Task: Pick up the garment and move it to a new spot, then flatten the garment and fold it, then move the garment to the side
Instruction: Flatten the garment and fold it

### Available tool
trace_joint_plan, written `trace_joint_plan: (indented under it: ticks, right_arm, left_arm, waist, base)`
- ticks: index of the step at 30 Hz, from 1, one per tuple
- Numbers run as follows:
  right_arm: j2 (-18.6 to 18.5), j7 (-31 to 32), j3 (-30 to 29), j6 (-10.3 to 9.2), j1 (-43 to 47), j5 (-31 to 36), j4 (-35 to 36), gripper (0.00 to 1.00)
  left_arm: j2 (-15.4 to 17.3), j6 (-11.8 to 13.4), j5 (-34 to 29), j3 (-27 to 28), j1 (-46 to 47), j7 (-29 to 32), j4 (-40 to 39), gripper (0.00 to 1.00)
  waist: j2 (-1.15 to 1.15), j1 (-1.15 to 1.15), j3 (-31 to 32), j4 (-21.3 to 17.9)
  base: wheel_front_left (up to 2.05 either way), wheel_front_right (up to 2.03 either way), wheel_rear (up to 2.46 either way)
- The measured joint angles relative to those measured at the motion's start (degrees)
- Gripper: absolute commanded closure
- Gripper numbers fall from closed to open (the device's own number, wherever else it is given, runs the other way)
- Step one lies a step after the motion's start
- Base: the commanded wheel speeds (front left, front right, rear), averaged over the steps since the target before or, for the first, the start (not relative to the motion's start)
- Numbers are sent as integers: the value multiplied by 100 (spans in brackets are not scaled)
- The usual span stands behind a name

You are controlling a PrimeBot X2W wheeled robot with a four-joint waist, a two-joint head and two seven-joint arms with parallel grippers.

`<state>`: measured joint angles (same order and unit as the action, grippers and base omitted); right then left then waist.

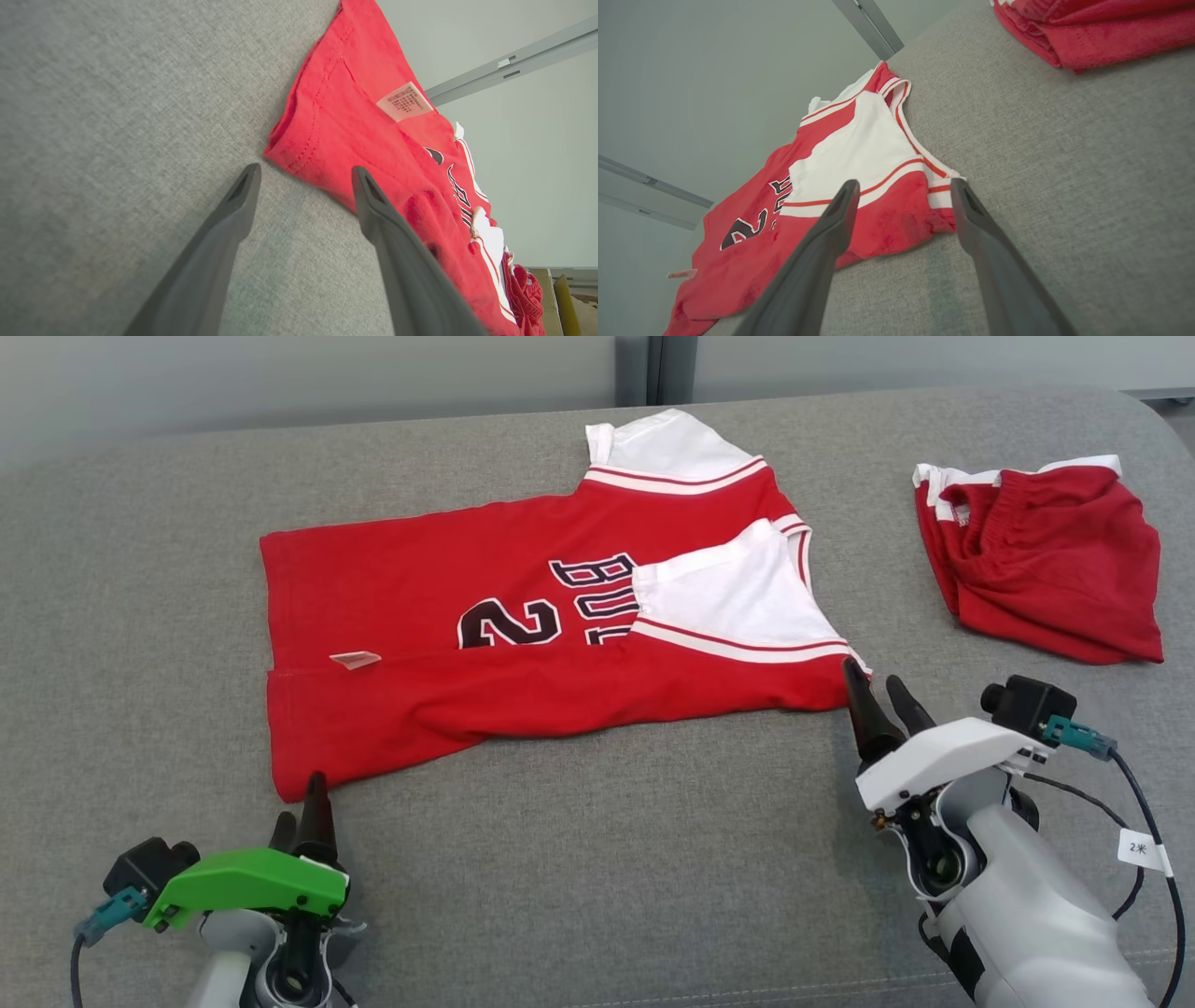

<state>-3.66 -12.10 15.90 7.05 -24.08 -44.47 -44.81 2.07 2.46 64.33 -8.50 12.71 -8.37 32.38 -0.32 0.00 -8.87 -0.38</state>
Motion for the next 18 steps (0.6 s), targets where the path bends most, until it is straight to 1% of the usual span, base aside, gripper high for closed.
trace_joint_plan:
  ticks: [4,11,18]
  right_arm:
    - [11,1,5,0,121,-207,-29,0]
    - [23,84,96,0,148,-497,-88,0]
    - [22,208,208,0,98,-503,-202,0]
  left_arm:
    - [-2,0,232,-121,-10,51,-104,0]
    - [-2,56,413,-265,-10,56,-203,0]
    - [-2,112,714,-326,7,49,-330,0]
  waist:
    - [0,0,11,-23]
    - [0,0,-33,-58]
    - [0,0,-151,-15]
  base:
    - [0,0,0]
    - [0,0,0]
    - [0,0,0]
